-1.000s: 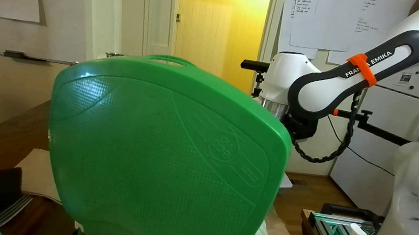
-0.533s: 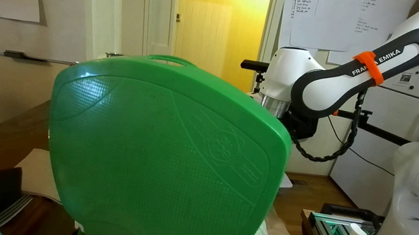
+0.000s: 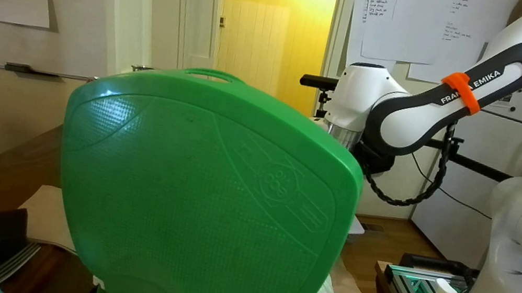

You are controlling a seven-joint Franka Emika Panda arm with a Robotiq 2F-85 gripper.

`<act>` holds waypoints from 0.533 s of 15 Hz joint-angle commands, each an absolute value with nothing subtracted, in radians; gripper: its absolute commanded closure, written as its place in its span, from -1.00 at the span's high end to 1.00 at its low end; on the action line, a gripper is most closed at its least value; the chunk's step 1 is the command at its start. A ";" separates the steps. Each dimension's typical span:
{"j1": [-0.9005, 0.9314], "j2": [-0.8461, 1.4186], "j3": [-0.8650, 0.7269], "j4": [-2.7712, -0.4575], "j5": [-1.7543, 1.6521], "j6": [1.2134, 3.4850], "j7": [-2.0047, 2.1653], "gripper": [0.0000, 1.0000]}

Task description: Put the blue cloth and white box in the bin at the same time

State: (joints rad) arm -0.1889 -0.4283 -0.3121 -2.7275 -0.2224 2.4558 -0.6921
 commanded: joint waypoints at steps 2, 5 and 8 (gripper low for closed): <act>-0.204 -0.408 -0.307 -2.752 -0.255 2.552 -0.683 1.00; -0.201 -0.381 -0.310 -2.746 -0.239 2.570 -0.677 1.00; -0.203 -0.361 -0.310 -2.746 -0.232 2.557 -0.664 1.00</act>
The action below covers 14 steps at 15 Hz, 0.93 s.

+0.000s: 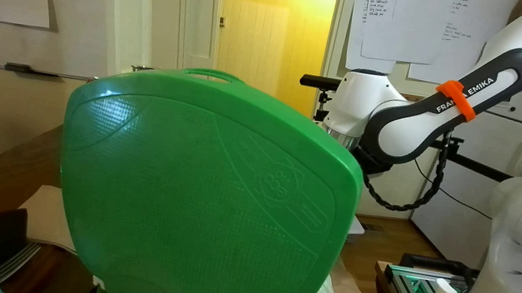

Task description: Put the blue cloth and white box in the bin at the same time

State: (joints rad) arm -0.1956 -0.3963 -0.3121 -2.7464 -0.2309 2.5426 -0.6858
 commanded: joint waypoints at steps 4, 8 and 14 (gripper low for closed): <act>-0.210 -0.334 -0.309 -2.746 -0.236 2.548 -0.646 1.00; -0.215 -0.315 -0.308 -2.746 -0.235 2.544 -0.631 0.28; -0.216 -0.326 -0.304 -2.746 -0.236 2.542 -0.608 0.48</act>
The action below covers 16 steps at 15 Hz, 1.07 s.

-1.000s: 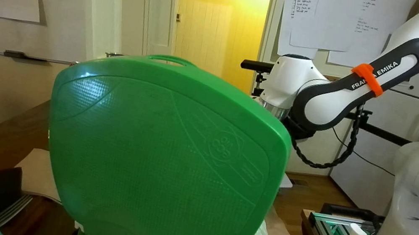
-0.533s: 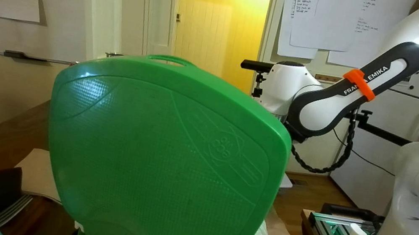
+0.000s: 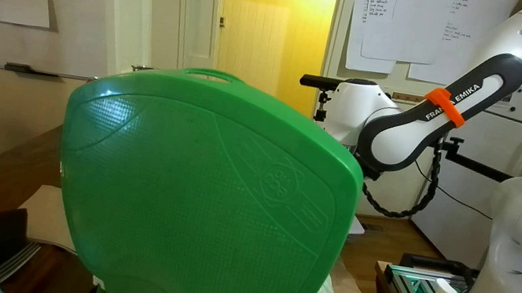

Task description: Put the blue cloth and white box in the bin at the same time

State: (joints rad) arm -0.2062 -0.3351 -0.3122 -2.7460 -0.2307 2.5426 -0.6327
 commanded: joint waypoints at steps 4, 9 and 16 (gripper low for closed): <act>-0.209 -0.344 -0.306 -2.745 -0.224 2.529 -0.609 0.26; -0.206 -0.360 -0.303 -2.740 -0.223 2.520 -0.607 -0.06; -0.193 -0.387 -0.290 -2.699 -0.218 2.485 -0.610 0.18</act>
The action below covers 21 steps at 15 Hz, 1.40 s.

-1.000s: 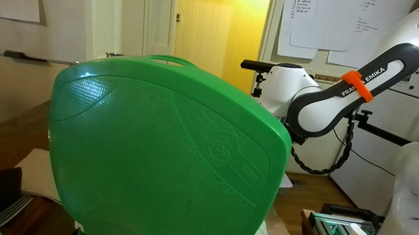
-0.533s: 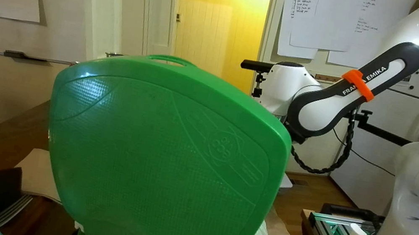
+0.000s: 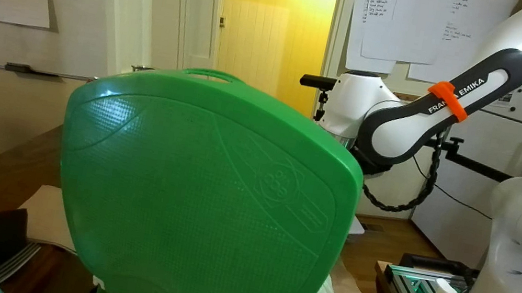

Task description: Put the blue cloth and white box in the bin at the same time

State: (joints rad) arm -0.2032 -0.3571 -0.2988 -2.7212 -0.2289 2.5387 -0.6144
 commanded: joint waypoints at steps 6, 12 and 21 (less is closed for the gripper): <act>-0.179 -0.421 -0.269 -2.623 -0.225 2.404 -0.619 0.17; -0.141 -0.426 -0.251 -2.517 -0.220 2.281 -0.639 0.33; -0.075 -0.398 -0.217 -2.400 -0.218 2.190 -0.681 0.19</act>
